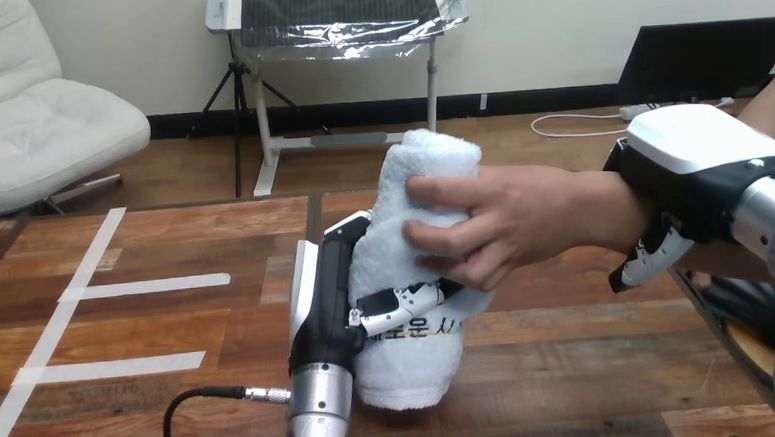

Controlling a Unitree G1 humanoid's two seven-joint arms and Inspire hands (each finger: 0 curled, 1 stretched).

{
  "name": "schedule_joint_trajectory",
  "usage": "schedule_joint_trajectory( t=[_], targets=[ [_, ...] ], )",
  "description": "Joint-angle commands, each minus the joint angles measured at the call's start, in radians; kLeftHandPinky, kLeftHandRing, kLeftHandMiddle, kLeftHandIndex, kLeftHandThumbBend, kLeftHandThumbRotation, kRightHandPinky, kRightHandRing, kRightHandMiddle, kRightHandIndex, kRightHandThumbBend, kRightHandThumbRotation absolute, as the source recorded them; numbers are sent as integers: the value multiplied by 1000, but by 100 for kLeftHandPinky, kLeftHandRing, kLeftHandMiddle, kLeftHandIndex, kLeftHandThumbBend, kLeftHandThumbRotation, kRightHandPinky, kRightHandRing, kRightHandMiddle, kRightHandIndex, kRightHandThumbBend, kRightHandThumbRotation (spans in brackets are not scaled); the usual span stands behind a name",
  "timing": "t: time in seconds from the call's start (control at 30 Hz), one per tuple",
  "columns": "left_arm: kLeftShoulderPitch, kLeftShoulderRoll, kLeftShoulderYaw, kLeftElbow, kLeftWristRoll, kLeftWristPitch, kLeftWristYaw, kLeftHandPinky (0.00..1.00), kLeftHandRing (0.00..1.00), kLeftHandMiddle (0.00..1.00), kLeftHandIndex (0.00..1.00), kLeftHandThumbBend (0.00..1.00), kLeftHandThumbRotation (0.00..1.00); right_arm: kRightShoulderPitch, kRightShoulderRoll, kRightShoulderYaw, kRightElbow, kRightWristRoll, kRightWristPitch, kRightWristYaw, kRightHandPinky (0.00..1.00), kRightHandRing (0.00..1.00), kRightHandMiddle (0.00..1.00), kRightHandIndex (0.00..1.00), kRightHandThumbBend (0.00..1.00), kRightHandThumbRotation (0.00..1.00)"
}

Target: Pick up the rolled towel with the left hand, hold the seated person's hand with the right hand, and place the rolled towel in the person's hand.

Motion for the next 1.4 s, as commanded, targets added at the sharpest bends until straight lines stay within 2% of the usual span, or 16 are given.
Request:
schedule_joint_trajectory(
  t=[0.0,0.4,0.5,0.53,0.57,0.63,0.7,0.73,0.8,0.83,0.87,0.9,1.0,1.1,1.17,1.37],
  targets=[
    [-84,-43,-29,-9,12,-39,-2,31,37,43,50,59,8,-36,-4,-41,-6,2,1,-40,15,22,30,36,76,0],
    [-80,-44,-33,-26,6,-29,-24,33,38,45,51,59,6,-34,-4,-38,-6,-9,-1,-52,15,21,30,36,76,0],
    [-80,-39,-37,-29,14,-22,-26,34,40,47,54,59,6,-40,-2,-35,-16,-9,30,-15,15,23,32,39,76,0],
    [-78,-38,-38,-32,6,-17,-46,34,41,48,54,60,6,-42,-8,-28,-19,-25,33,-8,15,23,33,40,76,0],
    [-77,-37,-39,-35,-1,-13,-61,36,43,51,59,61,8,-42,-13,-23,-21,-36,34,-7,23,33,41,46,78,0],
    [-74,-29,-46,-45,6,0,-76,37,45,53,62,61,9,-45,-19,-15,-21,-52,31,-4,28,39,47,50,79,0],
    [-71,-22,-54,-56,24,12,-77,43,51,58,68,64,14,-46,-21,-12,-19,-58,27,-1,35,47,54,55,80,0],
    [-72,-6,-67,-61,39,16,-97,45,54,60,70,65,16,-47,-21,-12,-17,-62,26,0,37,49,57,57,81,0],
    [-74,10,-79,-66,54,20,-122,57,64,69,80,67,24,-48,-19,-12,-15,-66,26,2,45,56,64,64,82,0],
    [-75,21,-89,-74,76,41,-124,62,68,72,83,68,27,-48,-19,-13,-10,-64,19,0,47,59,66,66,82,0],
    [-76,27,-95,-81,91,57,-123,72,77,81,89,74,34,-48,-19,-14,-8,-62,14,-1,54,66,73,72,84,0],
    [-75,30,-98,-86,101,69,-123,76,80,84,91,76,37,-48,-20,-15,-6,-62,10,-2,57,69,75,74,84,1],
    [-78,46,-107,-90,107,62,-152,87,89,92,96,83,43,-51,-18,-14,-1,-62,14,7,65,77,82,79,85,2],
    [-66,49,-112,-128,112,127,-181,93,95,96,98,90,49,-51,-21,-9,1,-74,10,6,72,83,87,84,86,4],
    [-68,61,-122,-133,127,127,-187,97,97,98,99,95,53,-54,-21,-6,5,-76,10,11,78,88,92,87,86,7],
    [-61,76,-133,-162,142,170,-214,99,99,99,100,99,59,-56,-16,-7,16,-75,1,8,86,95,97,91,86,9]
  ],
)
